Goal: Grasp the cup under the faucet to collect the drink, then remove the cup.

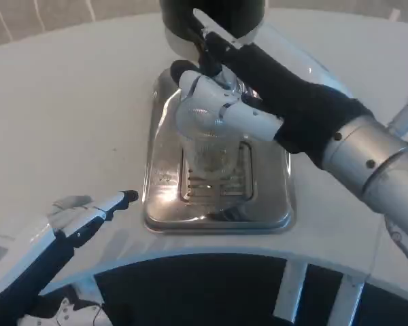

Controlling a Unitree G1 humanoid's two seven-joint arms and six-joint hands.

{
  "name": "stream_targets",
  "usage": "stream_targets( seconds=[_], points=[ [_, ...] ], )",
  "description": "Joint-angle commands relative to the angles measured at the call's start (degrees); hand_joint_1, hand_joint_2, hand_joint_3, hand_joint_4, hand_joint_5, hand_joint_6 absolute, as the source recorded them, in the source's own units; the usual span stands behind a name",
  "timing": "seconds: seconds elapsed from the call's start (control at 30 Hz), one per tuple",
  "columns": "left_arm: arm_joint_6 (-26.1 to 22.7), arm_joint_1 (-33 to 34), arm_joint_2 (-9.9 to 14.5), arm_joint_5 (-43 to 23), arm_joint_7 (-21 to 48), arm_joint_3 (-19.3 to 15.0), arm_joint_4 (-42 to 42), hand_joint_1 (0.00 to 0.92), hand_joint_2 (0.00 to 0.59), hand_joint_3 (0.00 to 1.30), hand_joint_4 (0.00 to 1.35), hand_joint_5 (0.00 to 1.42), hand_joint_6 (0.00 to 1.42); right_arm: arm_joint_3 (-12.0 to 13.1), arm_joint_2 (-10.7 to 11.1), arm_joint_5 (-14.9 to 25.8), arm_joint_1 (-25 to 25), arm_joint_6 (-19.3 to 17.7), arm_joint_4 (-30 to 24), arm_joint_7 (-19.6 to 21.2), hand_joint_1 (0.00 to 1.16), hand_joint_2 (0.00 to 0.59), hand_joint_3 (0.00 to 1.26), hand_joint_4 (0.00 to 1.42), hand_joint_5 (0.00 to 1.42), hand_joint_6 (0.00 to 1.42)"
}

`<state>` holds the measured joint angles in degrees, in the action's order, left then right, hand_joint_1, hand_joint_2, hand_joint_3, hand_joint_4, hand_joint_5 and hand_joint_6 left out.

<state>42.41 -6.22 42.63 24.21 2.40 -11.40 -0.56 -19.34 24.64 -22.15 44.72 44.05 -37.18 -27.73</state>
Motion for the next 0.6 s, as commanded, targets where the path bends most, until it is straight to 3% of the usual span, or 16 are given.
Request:
stream_targets(
  seconds=[0.03,0.27,0.43,0.6],
  points=[
    [0.8,-0.8,0.8,-0.5,0.8,-0.7,-0.7,0.0,0.065,0.13,0.14,0.25,0.13,-4.3,0.9,-0.3,1.6,-5.3,0.8,-3.4,0.01,0.455,0.0,0.0,0.0,0.0],
    [0.5,-0.5,0.6,-0.6,1.1,-0.5,-1.2,0.0,0.065,0.13,0.14,0.25,0.13,-6.6,2.5,-3.8,1.7,-11.3,3.5,-4.8,0.0,0.457,0.0,0.0,0.0,0.0],
    [-0.4,0.1,0.1,-1.3,1.7,-0.1,-1.7,0.0,0.065,0.13,0.14,0.24,0.13,-6.7,3.0,-5.8,0.9,-14.8,4.6,-5.8,0.0,0.457,0.0,0.0,0.0,0.0],
    [-2.2,1.0,-0.8,-3.1,2.7,0.4,-2.4,0.0,0.064,0.11,0.12,0.24,0.14,-5.8,2.6,-6.3,0.0,-16.0,5.1,-6.2,0.0,0.457,0.0,0.0,0.0,0.0]
  ],
)
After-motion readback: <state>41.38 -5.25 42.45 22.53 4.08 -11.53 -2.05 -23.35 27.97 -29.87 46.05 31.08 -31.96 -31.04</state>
